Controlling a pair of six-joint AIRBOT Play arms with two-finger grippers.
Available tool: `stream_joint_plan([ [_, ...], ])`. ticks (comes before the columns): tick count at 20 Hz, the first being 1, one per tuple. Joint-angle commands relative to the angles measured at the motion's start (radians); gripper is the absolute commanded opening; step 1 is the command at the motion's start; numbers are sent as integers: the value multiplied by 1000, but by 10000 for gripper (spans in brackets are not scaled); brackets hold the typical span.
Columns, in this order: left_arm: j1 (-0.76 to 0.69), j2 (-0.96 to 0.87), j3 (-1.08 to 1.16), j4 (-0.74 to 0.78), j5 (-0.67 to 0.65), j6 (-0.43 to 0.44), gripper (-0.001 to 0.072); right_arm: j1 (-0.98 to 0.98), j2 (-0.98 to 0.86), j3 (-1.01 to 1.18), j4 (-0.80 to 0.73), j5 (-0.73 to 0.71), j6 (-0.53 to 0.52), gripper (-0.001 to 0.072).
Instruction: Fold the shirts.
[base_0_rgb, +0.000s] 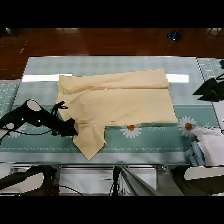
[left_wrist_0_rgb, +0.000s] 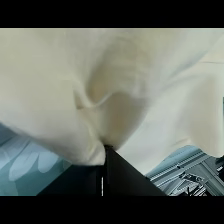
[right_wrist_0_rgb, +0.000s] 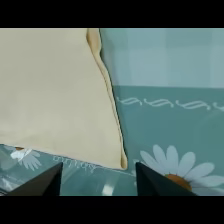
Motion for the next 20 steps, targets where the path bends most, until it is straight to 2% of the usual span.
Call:
stream_joint_plan([
  [1, -1, -1, 0, 25, 132, 8, 35, 1, 1, -146, -27, -11, -9, 530],
  [6, -1, -1, 0, 32, 129, 7, 35, 2, 1, -304, -52, -73, -11, 530],
  [17, 0, -1, 0, 32, 129, 7, 35, 33, 1, -434, -5, -151, 0, 527],
  [19, 0, -1, 0, 32, 129, 7, 35, 96, 1, -461, -4, -226, 3, 517],
  [20, 0, -1, 0, 32, 129, 7, 35, 136, 1, -467, -5, -277, 17, 470],
])
